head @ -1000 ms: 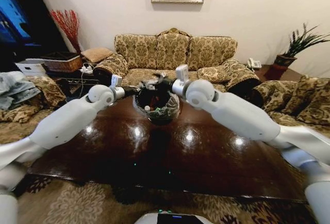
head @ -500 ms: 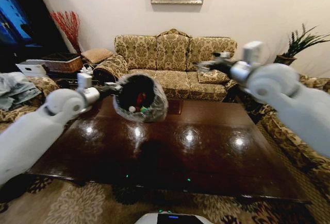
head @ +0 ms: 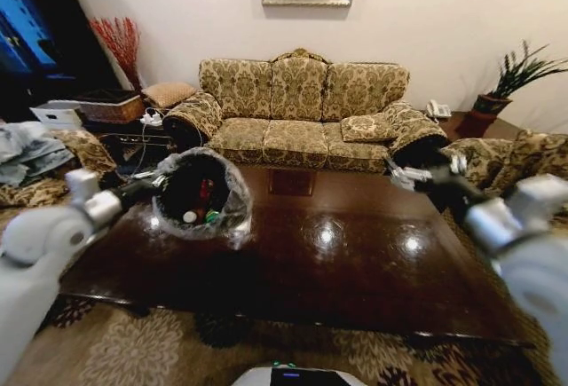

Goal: Move to the front of the table and place the trash on the table into the trash bin.

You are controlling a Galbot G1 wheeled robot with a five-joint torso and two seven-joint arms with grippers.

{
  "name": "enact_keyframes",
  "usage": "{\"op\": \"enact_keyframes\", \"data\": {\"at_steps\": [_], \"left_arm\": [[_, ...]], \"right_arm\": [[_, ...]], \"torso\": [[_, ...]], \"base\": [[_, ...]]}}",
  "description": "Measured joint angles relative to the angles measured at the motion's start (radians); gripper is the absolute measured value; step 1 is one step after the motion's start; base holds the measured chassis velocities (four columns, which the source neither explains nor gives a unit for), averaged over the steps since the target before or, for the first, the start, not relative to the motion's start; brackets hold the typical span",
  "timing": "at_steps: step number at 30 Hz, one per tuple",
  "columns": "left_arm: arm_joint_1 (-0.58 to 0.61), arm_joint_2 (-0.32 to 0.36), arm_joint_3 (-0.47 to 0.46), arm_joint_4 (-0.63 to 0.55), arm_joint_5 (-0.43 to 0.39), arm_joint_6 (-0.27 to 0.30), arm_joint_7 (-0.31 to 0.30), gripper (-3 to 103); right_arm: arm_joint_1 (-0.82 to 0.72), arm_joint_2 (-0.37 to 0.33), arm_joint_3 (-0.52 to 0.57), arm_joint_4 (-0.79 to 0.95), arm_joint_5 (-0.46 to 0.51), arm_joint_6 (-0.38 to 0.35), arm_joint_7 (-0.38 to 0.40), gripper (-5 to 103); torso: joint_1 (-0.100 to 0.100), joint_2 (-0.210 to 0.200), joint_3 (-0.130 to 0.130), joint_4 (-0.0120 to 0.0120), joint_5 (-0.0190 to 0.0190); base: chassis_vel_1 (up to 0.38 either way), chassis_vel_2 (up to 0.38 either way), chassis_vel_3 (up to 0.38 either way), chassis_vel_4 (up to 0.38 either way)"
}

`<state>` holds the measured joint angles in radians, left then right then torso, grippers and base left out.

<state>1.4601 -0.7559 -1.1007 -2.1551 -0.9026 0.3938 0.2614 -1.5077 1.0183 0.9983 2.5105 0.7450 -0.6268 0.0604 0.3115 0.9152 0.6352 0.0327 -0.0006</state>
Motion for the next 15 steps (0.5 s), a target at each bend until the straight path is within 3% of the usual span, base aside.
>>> {"op": "enact_keyframes", "data": {"at_steps": [1, 2, 5, 11, 15], "left_arm": [[0.007, -0.012, -0.005, -0.016, 0.001, 0.0, -0.004, 2], [0.02, -0.047, -0.015, -0.064, 0.004, 0.013, -0.018, 2], [0.031, -0.069, -0.017, -0.096, 0.008, 0.021, -0.023, 2], [0.085, -0.116, -0.028, -0.127, 0.031, 0.006, -0.023, 2], [0.112, -0.153, -0.019, -0.134, 0.047, -0.063, -0.044, 2]], "right_arm": [[-0.024, 0.032, -0.012, 0.0, -0.036, 0.013, -0.021, 100], [-0.077, 0.111, -0.064, -0.001, -0.154, 0.065, -0.077, 100], [-0.098, 0.141, -0.105, -0.003, -0.225, 0.095, -0.093, 100], [-0.112, 0.113, -0.111, -0.006, -0.233, 0.102, -0.074, 100], [-0.101, 0.078, -0.083, -0.007, -0.183, 0.092, -0.055, 100]], "torso": [[0.0, 0.0, 0.0, -0.0003, 0.0004], [0.0, 0.0, 0.0, -0.0003, 0.0006], [0.0, 0.0, 0.0, -0.0001, 0.0004], [0.0, 0.0, 0.0, 0.0002, 0.0006], [0.0, 0.0, 0.0, 0.0009, 0.0]], "base": [[0.138, -0.157, -0.164, 0.143], [0.141, -0.192, -0.219, 0.189], [0.169, -0.199, -0.207, 0.199], [0.193, -0.177, -0.186, 0.19], [0.159, -0.145, -0.154, 0.154]]}}
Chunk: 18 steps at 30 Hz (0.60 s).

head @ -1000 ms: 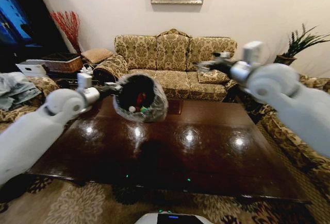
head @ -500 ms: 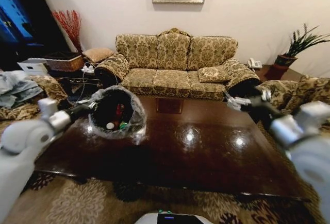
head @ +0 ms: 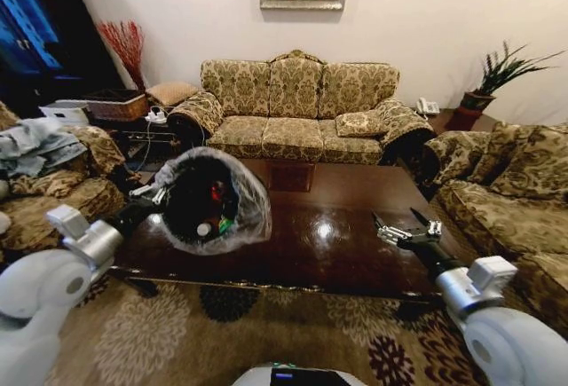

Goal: Move to the front of the table and place the trash on the table into the trash bin.

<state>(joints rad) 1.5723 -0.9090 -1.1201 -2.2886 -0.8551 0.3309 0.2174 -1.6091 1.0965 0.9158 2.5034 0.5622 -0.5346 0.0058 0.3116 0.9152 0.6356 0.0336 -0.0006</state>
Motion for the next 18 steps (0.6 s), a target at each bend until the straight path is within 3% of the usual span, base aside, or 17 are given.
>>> {"op": "enact_keyframes", "data": {"at_steps": [6, 18], "left_arm": [[0.022, -0.074, -0.012, -0.053, 0.011, 0.006, -0.014, 2], [0.1, -0.206, -0.086, -0.078, 0.028, -0.01, 0.054, 2]], "right_arm": [[-0.009, -0.007, 0.021, -0.002, 0.024, 0.015, -0.025, 100], [-0.007, -0.032, -0.078, -0.003, -0.025, 0.033, -0.03, 100]], "torso": [[0.001, 0.0, 0.0, -0.0012, 0.001], [0.0, 0.0, 0.0, -0.0006, 0.0005]], "base": [[0.159, -0.162, -0.175, 0.158], [0.226, -0.233, -0.227, 0.222]]}}
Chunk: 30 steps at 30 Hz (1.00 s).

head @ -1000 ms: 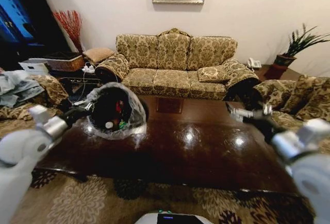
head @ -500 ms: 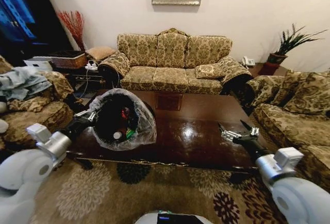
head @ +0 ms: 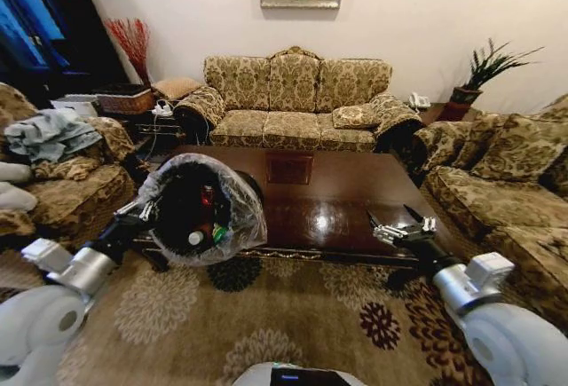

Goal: Move to the front of the table and place the trash on the table into the trash bin.

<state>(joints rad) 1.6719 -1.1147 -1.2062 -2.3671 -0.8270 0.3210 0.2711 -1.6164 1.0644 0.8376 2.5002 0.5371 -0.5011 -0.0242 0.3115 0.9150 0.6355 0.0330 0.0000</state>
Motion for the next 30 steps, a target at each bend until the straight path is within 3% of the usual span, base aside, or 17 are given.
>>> {"op": "enact_keyframes", "data": {"at_steps": [11, 12, 18, 30], "left_arm": [[0.006, -0.054, -0.015, -0.038, 0.01, 0.018, 0.003, 2], [0.011, -0.057, -0.02, -0.041, 0.009, 0.019, 0.004, 2], [0.032, -0.071, -0.027, -0.054, 0.009, 0.024, 0.01, 2], [0.056, -0.122, 0.028, -0.057, 0.101, 0.016, 0.032, 2]], "right_arm": [[-0.006, -0.006, -0.006, -0.001, -0.002, 0.001, -0.003, 100], [-0.006, -0.007, -0.005, -0.001, -0.002, 0.007, -0.007, 100], [-0.002, -0.008, -0.022, -0.001, 0.001, 0.062, -0.015, 100], [-0.008, 0.023, -0.075, -0.036, -0.034, 0.138, -0.015, 100]], "torso": [[0.0, 0.0, 0.0, -0.0001, 0.0003], [0.0, 0.0, 0.0, -0.0002, 0.0014], [-0.003, -0.004, -0.003, 0.0001, -0.0004], [-0.017, -0.042, -0.022, -0.0003, -0.0001]], "base": [[0.244, -0.26, -0.252, 0.262], [0.307, -0.303, -0.318, 0.306], [0.263, -0.273, -0.274, 0.274], [0.035, -0.039, -0.047, 0.022]]}}
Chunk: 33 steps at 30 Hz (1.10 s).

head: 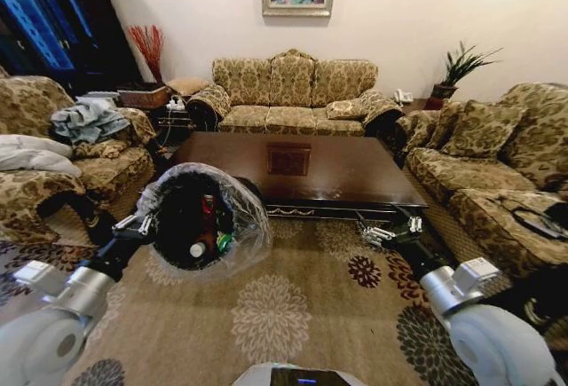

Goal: Move to the front of the table and place the trash on the table into the trash bin.

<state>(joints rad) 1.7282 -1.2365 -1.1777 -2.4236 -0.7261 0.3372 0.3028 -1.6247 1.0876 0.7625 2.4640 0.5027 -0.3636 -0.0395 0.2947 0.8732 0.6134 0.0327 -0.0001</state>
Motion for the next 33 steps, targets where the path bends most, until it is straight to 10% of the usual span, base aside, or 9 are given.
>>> {"op": "enact_keyframes", "data": {"at_steps": [13, 22, 33], "left_arm": [[0.033, 0.012, 0.122, 0.202, 0.269, 0.02, 0.021, 2], [-0.072, -0.003, 0.301, 0.443, 0.32, 0.092, -0.101, 2], [-0.237, 0.064, 0.375, 0.719, 0.324, 0.049, -0.086, 2]], "right_arm": [[0.011, 0.068, -0.032, -0.078, -0.043, 0.079, -0.034, 100], [0.009, 0.136, 0.02, -0.222, -0.06, 0.229, -0.118, 100], [0.038, 0.174, 0.079, -0.326, -0.032, 0.272, -0.142, 100]], "torso": [[-0.03, -0.067, -0.04, 0.0001, 0.0], [-0.049, -0.11, -0.065, 0.0001, 0.0005], [-0.07, -0.16, -0.093, 0.0003, -0.0002]], "base": [[-0.002, 0.001, -0.002, 0.006], [0.0, 0.0, 0.0, 0.0], [0.0, 0.0, 0.0, 0.0]]}}
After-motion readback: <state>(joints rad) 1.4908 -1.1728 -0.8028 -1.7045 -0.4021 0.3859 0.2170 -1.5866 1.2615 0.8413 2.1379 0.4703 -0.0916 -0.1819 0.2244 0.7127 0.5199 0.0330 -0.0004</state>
